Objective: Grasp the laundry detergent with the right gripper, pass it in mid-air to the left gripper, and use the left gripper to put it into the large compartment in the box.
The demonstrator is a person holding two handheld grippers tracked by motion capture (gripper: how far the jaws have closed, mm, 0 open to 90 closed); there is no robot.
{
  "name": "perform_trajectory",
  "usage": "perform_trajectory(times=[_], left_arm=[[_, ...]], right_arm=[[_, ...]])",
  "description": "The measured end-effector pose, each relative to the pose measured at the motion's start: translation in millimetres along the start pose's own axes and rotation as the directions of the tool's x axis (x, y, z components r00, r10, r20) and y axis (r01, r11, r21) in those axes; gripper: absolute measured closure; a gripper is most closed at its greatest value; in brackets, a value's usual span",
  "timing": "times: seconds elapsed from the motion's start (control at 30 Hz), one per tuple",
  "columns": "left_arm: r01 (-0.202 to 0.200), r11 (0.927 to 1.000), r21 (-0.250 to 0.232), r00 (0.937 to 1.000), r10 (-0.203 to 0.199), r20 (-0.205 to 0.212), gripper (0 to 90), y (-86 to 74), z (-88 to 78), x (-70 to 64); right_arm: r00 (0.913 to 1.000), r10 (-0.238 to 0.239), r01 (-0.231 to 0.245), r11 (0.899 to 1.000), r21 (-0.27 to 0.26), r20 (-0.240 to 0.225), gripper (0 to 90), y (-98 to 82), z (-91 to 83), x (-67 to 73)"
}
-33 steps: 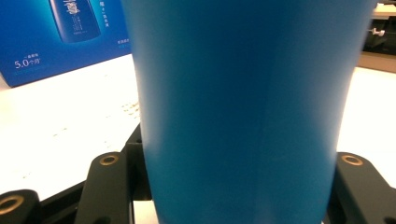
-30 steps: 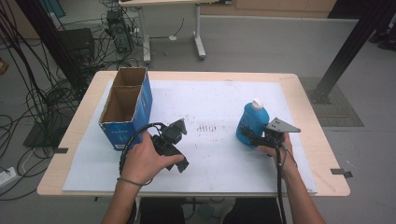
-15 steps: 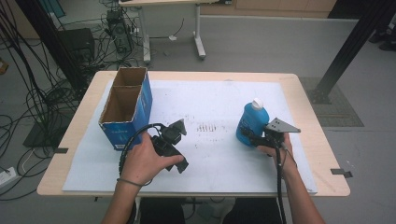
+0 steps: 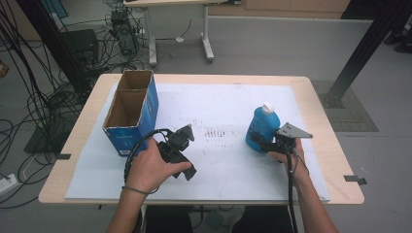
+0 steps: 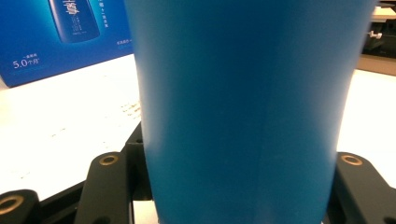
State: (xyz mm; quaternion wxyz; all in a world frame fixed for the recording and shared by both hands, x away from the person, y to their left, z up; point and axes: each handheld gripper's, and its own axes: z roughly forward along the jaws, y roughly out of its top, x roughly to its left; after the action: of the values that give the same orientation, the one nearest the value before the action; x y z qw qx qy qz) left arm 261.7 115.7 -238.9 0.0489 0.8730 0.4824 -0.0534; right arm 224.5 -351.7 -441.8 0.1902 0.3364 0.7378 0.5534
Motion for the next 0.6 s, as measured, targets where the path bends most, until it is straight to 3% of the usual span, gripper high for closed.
perform_trajectory(times=[0.6], left_arm=[[-0.004, 1.0, -0.004, 1.0, 0.004, -0.003, 8.3, 2.7, -1.7, -1.4]], right_arm=[[1.0, -0.003, 0.003, 1.0, 0.005, 0.001, 41.8, 1.3, 0.0, -0.2]])
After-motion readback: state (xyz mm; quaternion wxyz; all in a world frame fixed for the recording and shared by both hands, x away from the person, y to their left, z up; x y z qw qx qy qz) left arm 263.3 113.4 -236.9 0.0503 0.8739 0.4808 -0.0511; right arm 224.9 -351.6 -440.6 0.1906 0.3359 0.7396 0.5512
